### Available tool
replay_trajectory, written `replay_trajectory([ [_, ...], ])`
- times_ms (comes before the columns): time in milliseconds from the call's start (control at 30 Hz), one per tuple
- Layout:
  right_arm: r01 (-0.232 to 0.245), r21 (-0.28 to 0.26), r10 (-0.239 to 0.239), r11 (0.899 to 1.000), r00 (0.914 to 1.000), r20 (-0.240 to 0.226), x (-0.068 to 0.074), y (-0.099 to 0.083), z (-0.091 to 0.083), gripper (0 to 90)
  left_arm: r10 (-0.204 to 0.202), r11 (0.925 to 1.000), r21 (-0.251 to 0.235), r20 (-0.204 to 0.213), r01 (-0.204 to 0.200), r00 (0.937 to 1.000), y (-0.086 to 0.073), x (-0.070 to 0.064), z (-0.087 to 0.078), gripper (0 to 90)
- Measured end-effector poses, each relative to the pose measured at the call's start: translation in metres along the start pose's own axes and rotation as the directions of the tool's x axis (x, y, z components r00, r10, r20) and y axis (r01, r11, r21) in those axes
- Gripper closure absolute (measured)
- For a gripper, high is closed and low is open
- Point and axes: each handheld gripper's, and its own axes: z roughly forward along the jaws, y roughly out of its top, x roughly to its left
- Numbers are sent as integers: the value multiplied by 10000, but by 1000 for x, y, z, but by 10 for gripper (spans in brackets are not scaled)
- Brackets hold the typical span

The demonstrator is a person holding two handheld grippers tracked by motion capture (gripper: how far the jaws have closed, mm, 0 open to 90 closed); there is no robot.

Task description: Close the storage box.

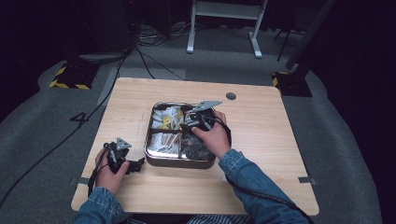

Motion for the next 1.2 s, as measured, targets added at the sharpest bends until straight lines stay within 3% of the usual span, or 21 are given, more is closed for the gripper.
replay_trajectory([
  [333, -246, -187, 250, 9995, 9994, 237, -17, -6, -47, 386, -11, 10000, 3, 8, 11, 10000, 0, 0, 0, 0],
  [600, -618, -292, 638, 9977, 9953, 724, -37, -26, -85, 386, -2, 10000, -1, 0, 2, 10000, 0, 0, 0, 0],
  [700, -694, -313, 718, 9971, 9939, 833, -40, -32, -93, 386, -10, 10000, 4, 9, 10, 10000, 0, 0, 0, 0],
  [933, -967, -319, 1000, 9948, 9866, 1289, -52, -52, -119, 386, -7, 10000, 5, 11, 7, 10000, 0, 0, 0, 0],
  [1033, -1207, -361, 1249, 9920, 9795, 1579, -61, -64, -134, 385, -8, 10000, 4, 11, 8, 10000, 0, 0, 0, 0],
  [1200, -1451, -348, 1490, 9888, 9729, 1768, -69, -76, -146, 383, -4, 10000, -4, 0, 4, 10000, 0, 0, 0, 0],
])
